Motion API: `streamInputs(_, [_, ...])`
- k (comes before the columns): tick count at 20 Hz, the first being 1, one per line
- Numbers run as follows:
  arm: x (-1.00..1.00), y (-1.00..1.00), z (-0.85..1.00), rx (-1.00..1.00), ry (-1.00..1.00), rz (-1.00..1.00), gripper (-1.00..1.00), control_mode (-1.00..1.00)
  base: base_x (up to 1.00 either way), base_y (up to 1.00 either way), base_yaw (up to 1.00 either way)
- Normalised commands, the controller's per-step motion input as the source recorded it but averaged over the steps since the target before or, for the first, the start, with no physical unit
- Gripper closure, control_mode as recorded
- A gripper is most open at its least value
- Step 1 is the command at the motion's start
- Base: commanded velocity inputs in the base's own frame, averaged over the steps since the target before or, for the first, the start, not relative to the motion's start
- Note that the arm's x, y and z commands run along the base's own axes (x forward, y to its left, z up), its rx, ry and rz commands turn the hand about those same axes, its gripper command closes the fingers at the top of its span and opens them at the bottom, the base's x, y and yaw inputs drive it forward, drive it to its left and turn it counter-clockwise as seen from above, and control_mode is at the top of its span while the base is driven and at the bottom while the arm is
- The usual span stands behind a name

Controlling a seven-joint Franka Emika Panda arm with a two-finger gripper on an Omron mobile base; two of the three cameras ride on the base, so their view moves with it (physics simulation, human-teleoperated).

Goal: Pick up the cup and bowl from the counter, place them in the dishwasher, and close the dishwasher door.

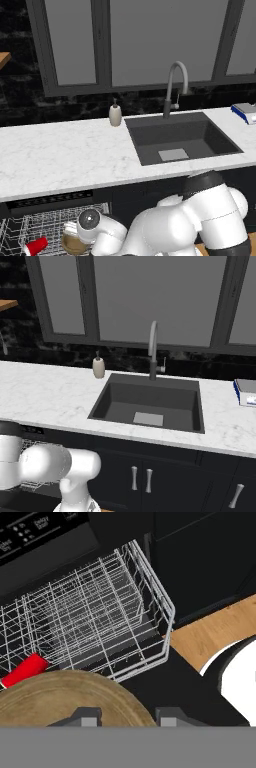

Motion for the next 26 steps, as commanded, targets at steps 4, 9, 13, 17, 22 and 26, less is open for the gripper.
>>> streamInputs(4, [0.16, 0.03, -0.32, 0.0, 0.03, -0.03, 1.0, -1.0, 0.0, 0.0, 0.0])
streamInputs(9, [0.07, 0.0, -0.39, 0.0, -0.01, -0.03, 1.0, -1.0, 0.0, 0.0, 0.0])
streamInputs(13, [0.0, -0.01, -0.4, 0.0, -0.04, -0.08, 1.0, -1.0, 0.0, 0.0, 0.0])
streamInputs(17, [0.06, -0.02, -0.39, 0.0, 0.03, -0.08, 1.0, -1.0, 0.0, 0.0, 0.0])
streamInputs(22, [0.14, 0.06, -0.39, 0.0, 0.03, -0.1, 1.0, -1.0, 0.0, 0.0, 0.0])
streamInputs(26, [0.2, -0.01, -0.17, 0.0, 0.03, -0.07, 1.0, -1.0, 0.0, 0.0, 0.0])
